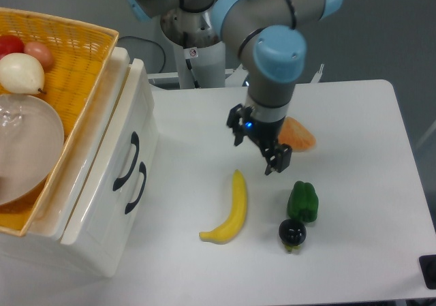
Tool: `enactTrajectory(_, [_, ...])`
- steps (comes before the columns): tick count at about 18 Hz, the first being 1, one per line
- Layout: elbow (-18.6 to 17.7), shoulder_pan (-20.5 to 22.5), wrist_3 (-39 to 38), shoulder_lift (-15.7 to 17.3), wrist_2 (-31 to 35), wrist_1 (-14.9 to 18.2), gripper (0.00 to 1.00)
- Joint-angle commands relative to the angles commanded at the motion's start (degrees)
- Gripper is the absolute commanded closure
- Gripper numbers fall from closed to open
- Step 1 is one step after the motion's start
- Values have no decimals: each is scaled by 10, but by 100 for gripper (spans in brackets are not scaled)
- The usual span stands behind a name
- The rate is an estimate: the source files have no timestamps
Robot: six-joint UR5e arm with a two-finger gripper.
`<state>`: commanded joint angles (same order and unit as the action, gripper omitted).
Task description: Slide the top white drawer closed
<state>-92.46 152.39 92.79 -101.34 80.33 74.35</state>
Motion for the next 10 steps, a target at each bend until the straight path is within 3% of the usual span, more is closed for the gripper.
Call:
enactTrajectory(5, [4,31,141,13,46,4,0])
enactTrajectory(10, [-1,70,174,18,55,4,0])
